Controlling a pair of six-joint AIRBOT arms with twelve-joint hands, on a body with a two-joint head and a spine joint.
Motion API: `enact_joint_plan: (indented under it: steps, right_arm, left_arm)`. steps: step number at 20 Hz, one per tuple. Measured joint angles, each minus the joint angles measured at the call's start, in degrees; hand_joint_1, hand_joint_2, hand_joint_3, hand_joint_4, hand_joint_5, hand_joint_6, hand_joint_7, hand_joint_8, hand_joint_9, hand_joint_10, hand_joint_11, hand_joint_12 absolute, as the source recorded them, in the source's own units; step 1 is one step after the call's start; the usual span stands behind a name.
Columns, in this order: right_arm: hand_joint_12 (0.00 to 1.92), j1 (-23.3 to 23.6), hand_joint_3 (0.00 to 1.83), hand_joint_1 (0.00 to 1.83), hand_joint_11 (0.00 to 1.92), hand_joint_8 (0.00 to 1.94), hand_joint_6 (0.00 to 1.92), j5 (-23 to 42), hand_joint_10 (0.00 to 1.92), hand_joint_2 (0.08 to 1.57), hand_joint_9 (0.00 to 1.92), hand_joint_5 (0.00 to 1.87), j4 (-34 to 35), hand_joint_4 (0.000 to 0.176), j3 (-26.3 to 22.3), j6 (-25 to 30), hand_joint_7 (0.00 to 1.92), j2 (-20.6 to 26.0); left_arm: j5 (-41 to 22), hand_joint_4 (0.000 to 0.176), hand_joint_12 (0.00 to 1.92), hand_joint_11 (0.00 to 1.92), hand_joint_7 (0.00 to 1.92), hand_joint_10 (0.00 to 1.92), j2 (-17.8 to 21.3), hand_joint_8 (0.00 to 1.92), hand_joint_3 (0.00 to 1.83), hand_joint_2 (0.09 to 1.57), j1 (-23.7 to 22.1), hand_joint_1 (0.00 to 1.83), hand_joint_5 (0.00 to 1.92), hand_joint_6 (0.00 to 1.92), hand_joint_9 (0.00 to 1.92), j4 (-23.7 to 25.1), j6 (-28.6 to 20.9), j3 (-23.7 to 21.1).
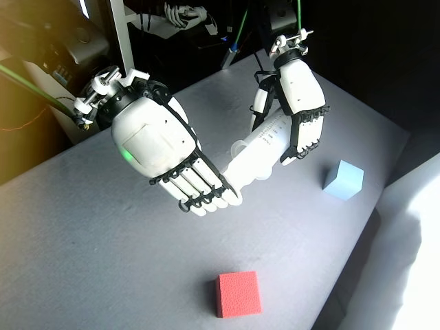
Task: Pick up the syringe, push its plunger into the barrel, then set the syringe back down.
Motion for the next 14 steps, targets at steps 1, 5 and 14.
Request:
enact_joint_plan:
  steps: [1,5,14]
  right_arm:
    - [0.0,0.5,0.0,1.37,0.0,0.0,0.0,0.6,0.0,1.51,0.0,0.04,0.1,0.0,0.5,-0.1,0.0,-1.1]
    - [0.0,1.6,0.0,1.4,0.01,0.0,0.01,2.5,0.0,1.5,0.0,0.05,0.2,0.0,1.9,-0.6,0.0,-4.2]
    - [0.0,2.4,0.0,1.36,0.0,0.0,0.01,5.2,0.0,1.53,0.0,0.04,-1.0,0.0,2.6,-0.8,0.0,-8.6]
  left_arm:
    - [-0.4,0.0,1.14,0.63,0.94,1.35,0.0,1.05,0.0,1.14,0.0,1.37,0.91,0.94,0.84,0.0,0.1,0.0]
    - [-1.6,0.0,1.14,0.65,0.99,1.29,0.0,0.95,0.0,1.11,0.0,1.38,0.99,0.83,0.89,-0.9,0.6,0.2]
    - [-2.7,0.0,1.2,0.61,0.95,1.33,0.0,0.98,0.0,1.13,-0.4,1.37,0.94,0.95,0.86,-2.7,1.8,0.3]
